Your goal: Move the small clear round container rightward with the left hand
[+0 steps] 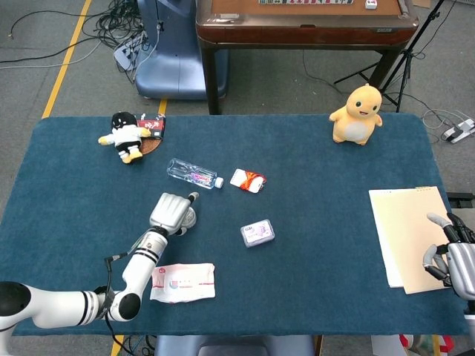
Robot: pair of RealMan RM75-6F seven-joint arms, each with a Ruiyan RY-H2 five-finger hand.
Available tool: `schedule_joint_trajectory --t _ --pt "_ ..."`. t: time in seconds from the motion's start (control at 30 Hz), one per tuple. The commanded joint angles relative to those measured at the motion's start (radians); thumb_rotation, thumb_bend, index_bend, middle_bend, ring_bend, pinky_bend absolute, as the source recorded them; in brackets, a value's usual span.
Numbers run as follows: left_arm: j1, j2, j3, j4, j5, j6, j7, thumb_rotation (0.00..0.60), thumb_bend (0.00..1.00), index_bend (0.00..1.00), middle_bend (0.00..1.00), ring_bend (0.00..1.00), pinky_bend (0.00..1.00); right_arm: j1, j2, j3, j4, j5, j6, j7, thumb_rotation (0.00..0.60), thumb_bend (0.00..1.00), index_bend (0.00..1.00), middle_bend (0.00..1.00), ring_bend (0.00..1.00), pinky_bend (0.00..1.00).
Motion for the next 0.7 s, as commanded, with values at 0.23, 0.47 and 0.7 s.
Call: schedule_joint_trajectory --t 0.23,0.47,0.7 --pt "0.072 0.085 0.045 -0.158 0.079 0.097 0.008 0.6 0.17 0.19 1.0 1.0 1.0 -0.001 -0.001 -0.002 -0.001 -0.003 0.0 -0.004 0.6 0.08 0.23 0.2 0.07 0.23" --pt "0.171 0.208 0.121 -0.268 0.174 0.171 -0.039 0.6 0.17 0.2 1.0 1.0 1.0 0.004 -0.007 -0.002 -0.001 0.002 -0.01 -0.019 0.6 0.08 0.23 0.2 0.08 0.23" --pt "0.29 0.315 0.221 -0.293 0.358 0.267 -0.105 0.6 0.16 0.19 0.94 0.88 1.0 0.009 -0.012 0.001 0.001 0.016 -0.021 -0.027 0.6 0.08 0.23 0.2 0.08 0.23"
